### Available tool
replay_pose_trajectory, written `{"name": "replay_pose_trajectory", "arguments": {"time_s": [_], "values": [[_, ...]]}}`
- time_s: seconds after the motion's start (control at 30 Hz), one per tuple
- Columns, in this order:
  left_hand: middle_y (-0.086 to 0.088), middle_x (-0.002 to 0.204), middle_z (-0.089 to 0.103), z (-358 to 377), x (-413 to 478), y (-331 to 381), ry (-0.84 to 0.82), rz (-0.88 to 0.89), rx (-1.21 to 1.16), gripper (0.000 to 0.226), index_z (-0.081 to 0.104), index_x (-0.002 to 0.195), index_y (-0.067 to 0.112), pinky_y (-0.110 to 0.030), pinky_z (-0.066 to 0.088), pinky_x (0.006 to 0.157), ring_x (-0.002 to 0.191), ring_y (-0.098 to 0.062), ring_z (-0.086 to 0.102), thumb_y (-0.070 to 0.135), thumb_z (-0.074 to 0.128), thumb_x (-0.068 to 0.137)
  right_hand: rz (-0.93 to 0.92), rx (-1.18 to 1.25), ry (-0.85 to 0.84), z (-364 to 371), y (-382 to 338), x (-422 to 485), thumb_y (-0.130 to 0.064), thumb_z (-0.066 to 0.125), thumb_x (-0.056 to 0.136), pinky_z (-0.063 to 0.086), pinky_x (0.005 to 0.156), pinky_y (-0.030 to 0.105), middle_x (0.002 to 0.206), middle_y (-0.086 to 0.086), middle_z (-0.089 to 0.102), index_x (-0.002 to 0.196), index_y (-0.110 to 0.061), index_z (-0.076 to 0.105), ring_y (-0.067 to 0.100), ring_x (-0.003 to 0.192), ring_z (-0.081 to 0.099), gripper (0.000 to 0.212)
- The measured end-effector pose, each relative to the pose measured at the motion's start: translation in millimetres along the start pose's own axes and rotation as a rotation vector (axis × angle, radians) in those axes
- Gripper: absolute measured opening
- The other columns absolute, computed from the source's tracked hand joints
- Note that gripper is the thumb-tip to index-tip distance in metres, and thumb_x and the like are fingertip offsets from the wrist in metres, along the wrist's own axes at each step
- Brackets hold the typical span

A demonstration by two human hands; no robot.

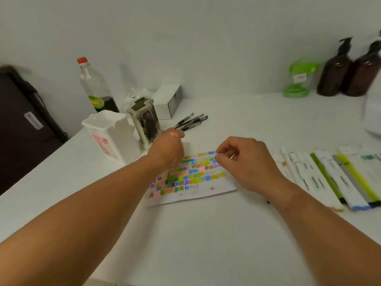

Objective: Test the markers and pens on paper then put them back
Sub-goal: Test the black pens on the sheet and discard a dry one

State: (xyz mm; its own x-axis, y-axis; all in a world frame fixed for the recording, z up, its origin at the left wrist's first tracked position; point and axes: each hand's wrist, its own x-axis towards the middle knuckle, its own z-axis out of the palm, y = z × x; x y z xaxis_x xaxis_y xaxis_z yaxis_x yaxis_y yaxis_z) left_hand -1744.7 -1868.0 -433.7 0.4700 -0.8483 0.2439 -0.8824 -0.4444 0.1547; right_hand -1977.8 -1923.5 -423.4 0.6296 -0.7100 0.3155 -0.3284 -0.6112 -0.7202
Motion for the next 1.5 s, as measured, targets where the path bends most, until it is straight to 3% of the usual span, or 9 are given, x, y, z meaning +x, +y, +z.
{"name": "replay_pose_trajectory", "arguments": {"time_s": [0.13,0.33,0.6,0.73,0.9,1.07,1.2,1.33,1.5], "values": [[-0.005,0.098,0.050,11,41,-2,-0.032,-0.007,0.170,0.029,0.062,0.111,0.012,-0.037,0.050,0.074,0.087,-0.023,0.049,0.004,0.048,0.087,0.003,0.060,0.009,5,12,-4,-0.029,0.076,0.086,0.043,0.060,0.013,0.067,-0.019,0.066,0.081,-0.038,0.068,-0.002,0.062,0.060,0.013],[-0.001,0.083,0.049,21,64,-6,-0.045,-0.056,0.212,0.023,0.059,0.097,0.015,-0.039,0.056,0.070,0.080,-0.023,0.053,0.006,0.046,0.081,-0.016,0.115,0.071,-4,14,-6,-0.030,0.074,0.087,0.050,0.058,0.013,0.082,-0.033,0.064,0.080,-0.039,0.067,-0.003,0.064,0.061,0.014],[0.000,0.077,0.052,26,70,-11,-0.062,-0.081,0.208,0.021,0.065,0.097,0.014,-0.033,0.052,0.065,0.072,-0.018,0.052,0.007,0.047,0.088,0.009,0.103,0.046,0,17,-8,-0.031,0.074,0.087,0.048,0.058,0.018,0.078,-0.030,0.064,0.085,-0.037,0.070,0.001,0.061,0.059,0.007],[-0.003,0.098,0.066,23,60,-5,-0.074,-0.065,0.158,0.025,0.070,0.105,0.015,-0.034,0.054,0.075,0.086,-0.020,0.059,0.011,0.048,0.094,0.005,0.061,0.031,2,16,-10,-0.032,0.074,0.087,0.044,0.058,0.015,0.079,-0.031,0.064,0.082,-0.039,0.067,0.002,0.064,0.060,0.011],[0.000,0.093,0.070,3,17,18,-0.101,-0.119,-0.653,0.008,0.068,0.098,0.021,-0.026,0.048,0.069,0.081,-0.016,0.061,0.018,0.061,0.096,0.033,0.034,0.042,4,16,-13,-0.032,0.076,0.084,0.046,0.059,0.013,0.080,-0.032,0.066,0.081,-0.040,0.067,0.003,0.068,0.063,0.012],[-0.008,0.098,0.074,-6,-43,30,-0.244,-0.088,-1.390,0.010,0.063,0.106,0.005,-0.028,0.054,0.073,0.086,-0.019,0.068,0.008,0.056,0.099,0.052,0.002,0.051,11,9,-12,-0.052,0.072,0.084,0.047,0.070,0.015,0.092,-0.026,0.069,0.104,-0.041,0.061,-0.005,0.079,0.063,0.025],[-0.016,0.102,0.071,-9,-53,32,-0.272,-0.038,-1.607,0.013,0.064,0.107,0.003,-0.035,0.056,0.079,0.090,-0.027,0.068,0.003,0.057,0.096,0.071,-0.012,-0.010,17,-2,-12,-0.065,0.067,0.081,0.043,0.063,0.008,0.092,-0.024,0.070,0.107,-0.043,0.056,-0.007,0.080,0.065,0.036],[-0.018,0.100,0.072,-4,-56,32,-0.284,-0.047,-1.673,0.016,0.064,0.107,0.006,-0.037,0.057,0.080,0.088,-0.030,0.069,0.001,0.061,0.092,0.051,0.033,0.070,19,-2,-13,-0.039,0.075,0.088,0.044,0.064,0.003,0.077,-0.020,0.070,0.094,-0.039,0.063,-0.010,0.082,0.063,0.014],[-0.012,0.098,0.074,-10,-51,16,-0.108,-0.104,-1.685,0.033,0.065,0.108,0.016,-0.034,0.058,0.080,0.088,-0.029,0.071,0.007,0.077,0.079,0.067,0.108,0.158,7,7,-11,-0.026,0.079,0.085,0.043,0.066,0.004,0.080,-0.024,0.070,0.085,-0.037,0.071,-0.003,0.082,0.063,0.014]]}}
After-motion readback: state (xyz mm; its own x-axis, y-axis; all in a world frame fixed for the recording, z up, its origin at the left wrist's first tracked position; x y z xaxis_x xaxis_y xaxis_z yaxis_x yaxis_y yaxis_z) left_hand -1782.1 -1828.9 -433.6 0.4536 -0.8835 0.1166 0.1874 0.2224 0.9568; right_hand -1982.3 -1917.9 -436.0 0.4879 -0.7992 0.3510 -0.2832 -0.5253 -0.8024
